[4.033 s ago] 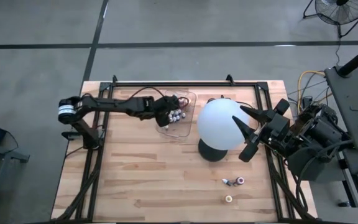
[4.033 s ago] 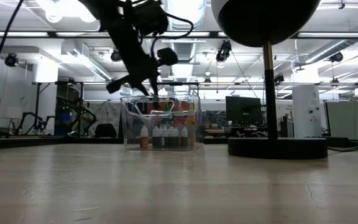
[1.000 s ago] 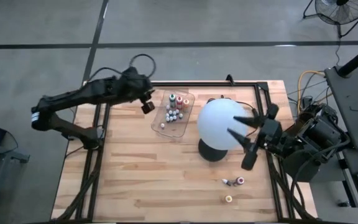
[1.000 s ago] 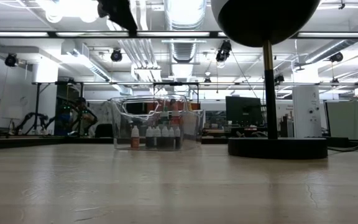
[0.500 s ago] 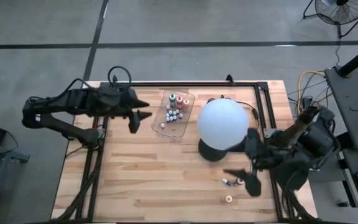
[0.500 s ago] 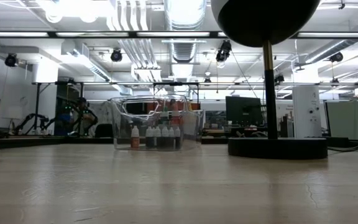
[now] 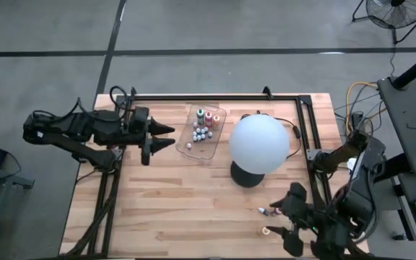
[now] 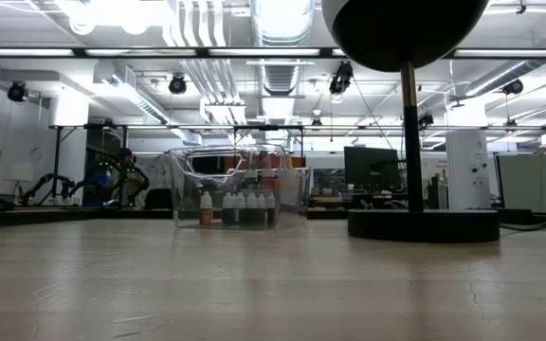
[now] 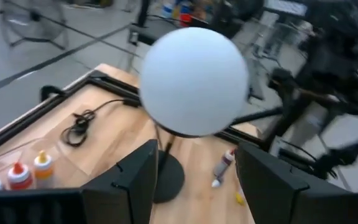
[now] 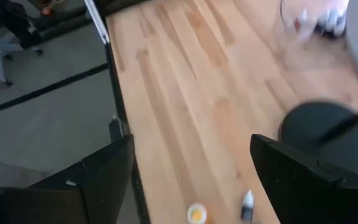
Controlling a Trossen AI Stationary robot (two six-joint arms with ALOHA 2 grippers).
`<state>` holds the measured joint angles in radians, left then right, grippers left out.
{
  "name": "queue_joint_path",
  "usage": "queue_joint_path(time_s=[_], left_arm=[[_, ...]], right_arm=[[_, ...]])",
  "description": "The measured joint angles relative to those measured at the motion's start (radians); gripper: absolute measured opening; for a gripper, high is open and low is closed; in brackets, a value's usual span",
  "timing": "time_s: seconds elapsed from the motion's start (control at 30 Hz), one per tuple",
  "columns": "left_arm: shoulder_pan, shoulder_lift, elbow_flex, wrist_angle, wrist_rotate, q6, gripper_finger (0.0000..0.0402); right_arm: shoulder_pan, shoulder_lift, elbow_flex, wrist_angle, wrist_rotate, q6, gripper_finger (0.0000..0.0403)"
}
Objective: Pick & Place food coloring
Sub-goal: Put the large red food coloring bottle into the transparent bin
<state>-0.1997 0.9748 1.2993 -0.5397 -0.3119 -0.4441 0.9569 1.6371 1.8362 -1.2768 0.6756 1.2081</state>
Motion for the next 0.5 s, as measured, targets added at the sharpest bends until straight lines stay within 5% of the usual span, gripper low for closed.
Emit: queue_joint_path(time_s=[0.23,0.5], left_arm=[[0.0,-0.06,-0.161,0.13,-0.191,-0.151,0.0185],[-0.02,-0.084,-0.338,0.422,-0.177,-0.187,0.0185]], right_arm=[[0.055,-0.001,-0.11,-0.005,-0.067,0.137,0.032],[0.124,-0.033,-0.267,-0.085,-0.132,0.326,0.0318]])
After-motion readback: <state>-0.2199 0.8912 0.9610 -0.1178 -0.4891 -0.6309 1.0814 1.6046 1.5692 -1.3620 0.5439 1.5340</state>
